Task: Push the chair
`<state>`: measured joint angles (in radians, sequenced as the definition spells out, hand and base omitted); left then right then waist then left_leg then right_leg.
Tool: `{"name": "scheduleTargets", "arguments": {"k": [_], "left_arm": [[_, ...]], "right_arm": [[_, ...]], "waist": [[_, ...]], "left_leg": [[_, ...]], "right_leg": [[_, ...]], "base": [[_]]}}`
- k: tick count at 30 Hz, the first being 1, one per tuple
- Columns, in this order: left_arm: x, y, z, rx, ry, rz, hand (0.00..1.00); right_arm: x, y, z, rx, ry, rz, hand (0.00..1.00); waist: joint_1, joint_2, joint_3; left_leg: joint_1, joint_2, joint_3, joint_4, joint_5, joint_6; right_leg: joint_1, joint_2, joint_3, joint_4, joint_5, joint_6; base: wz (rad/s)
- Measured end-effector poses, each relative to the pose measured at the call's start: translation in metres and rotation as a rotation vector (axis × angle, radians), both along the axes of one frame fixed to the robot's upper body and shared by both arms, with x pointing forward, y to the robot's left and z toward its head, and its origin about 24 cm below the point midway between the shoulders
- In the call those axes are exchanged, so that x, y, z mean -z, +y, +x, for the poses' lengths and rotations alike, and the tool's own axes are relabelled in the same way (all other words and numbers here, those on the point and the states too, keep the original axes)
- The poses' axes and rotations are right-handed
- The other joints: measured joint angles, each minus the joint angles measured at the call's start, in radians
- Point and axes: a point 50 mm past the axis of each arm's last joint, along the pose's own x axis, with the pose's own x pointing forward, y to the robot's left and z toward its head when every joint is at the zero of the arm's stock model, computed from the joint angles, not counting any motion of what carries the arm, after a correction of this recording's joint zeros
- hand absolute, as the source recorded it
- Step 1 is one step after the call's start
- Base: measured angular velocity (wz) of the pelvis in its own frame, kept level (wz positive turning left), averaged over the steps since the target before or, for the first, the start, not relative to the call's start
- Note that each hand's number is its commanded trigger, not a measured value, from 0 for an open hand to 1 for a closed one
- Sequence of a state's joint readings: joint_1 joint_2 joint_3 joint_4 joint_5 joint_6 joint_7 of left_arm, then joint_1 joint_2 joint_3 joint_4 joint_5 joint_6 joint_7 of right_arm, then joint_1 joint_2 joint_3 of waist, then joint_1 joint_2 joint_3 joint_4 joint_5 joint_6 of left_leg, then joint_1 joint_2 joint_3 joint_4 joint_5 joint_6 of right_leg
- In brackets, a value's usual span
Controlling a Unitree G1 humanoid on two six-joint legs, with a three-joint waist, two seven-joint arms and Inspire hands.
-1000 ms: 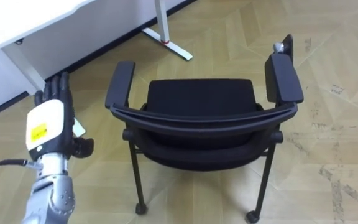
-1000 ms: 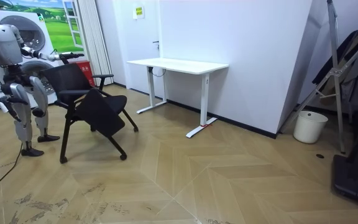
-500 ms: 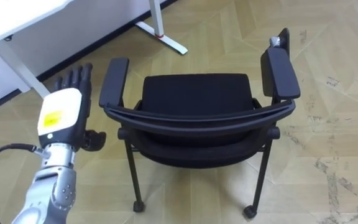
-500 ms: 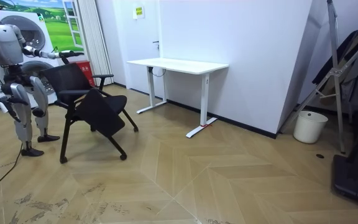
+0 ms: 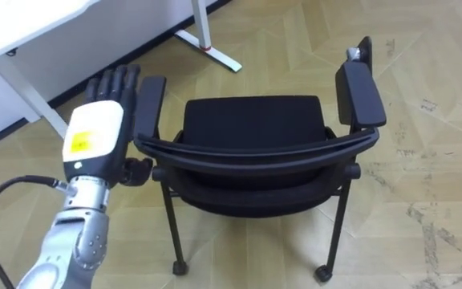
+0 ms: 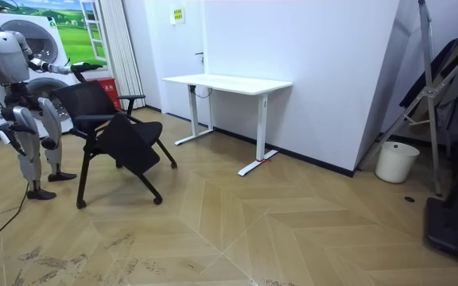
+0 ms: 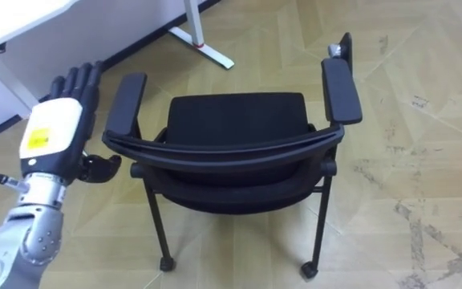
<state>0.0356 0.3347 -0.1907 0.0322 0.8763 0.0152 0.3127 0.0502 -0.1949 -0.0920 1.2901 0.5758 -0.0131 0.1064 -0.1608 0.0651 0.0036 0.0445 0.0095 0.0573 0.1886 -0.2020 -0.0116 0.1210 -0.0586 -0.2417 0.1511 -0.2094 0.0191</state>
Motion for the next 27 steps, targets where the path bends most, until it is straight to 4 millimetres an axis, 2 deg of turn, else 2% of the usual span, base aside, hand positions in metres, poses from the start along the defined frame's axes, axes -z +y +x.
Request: {"name": "scheduleTargets", "arguments": {"k": [3, 9, 15, 16, 20, 27], "left_arm": [[0.002, -0.005, 0.0, 0.021, 0.01, 0.031, 0.0], [0.003, -0.009, -0.001, 0.04, 0.017, 0.065, 0.0], [0.006, -0.018, -0.002, 0.08, 0.046, 0.063, 0.0], [0.008, -0.023, -0.003, 0.099, 0.054, 0.055, 0.0], [0.015, -0.039, -0.007, 0.175, 0.101, 0.056, 0.0], [0.019, -0.05, -0.008, 0.224, 0.15, 0.067, 0.0]], "right_arm": [[0.001, 0.001, -0.003, -0.008, 0.013, 0.0, 0.0], [0.001, 0.001, -0.004, -0.005, 0.025, -0.004, 0.0], [0.001, 0.001, -0.002, -0.003, 0.028, -0.016, 0.0], [0.001, 0.001, 0.0, 0.006, 0.022, -0.013, 0.0], [0.0, 0.003, 0.01, 0.002, -0.001, -0.006, 0.0], [0.001, 0.003, 0.008, 0.0, 0.006, -0.009, 0.0]], "waist": [[-0.002, 0.005, -0.0007], [-0.019, 0.011, 0.0034], [-0.039, 0.007, 0.0067], [-0.04, 0.002, 0.01], [-0.055, -0.002, 0.0128], [-0.058, -0.001, 0.012]], "left_leg": [[0.002, 0.0, 0.008, 0.0, 0.0, 0.0], [0.001, 0.0, 0.005, 0.0, 0.0, 0.0], [0.002, 0.0, 0.0, -0.001, 0.0, 0.0], [0.003, 0.0, 0.0, -0.002, 0.0, 0.0], [0.005, 0.0, 0.001, -0.005, 0.0, 0.0], [0.011, 0.0, 0.014, -0.01, 0.0, 0.0]], "right_leg": [[0.0, 0.0, 0.007, 0.0, 0.0, 0.0], [-0.001, 0.0, 0.003, 0.0, 0.001, 0.0], [0.001, 0.0, 0.003, 0.0, 0.001, 0.0], [0.001, 0.0, 0.003, 0.0, 0.001, 0.0], [0.001, 0.0, 0.007, 0.0, 0.001, 0.0], [0.0, 0.0, 0.019, -0.001, 0.001, 0.0]], "base": [[-0.05], [0.01], [0.01], [0.0], [0.0], [-0.05]]}}
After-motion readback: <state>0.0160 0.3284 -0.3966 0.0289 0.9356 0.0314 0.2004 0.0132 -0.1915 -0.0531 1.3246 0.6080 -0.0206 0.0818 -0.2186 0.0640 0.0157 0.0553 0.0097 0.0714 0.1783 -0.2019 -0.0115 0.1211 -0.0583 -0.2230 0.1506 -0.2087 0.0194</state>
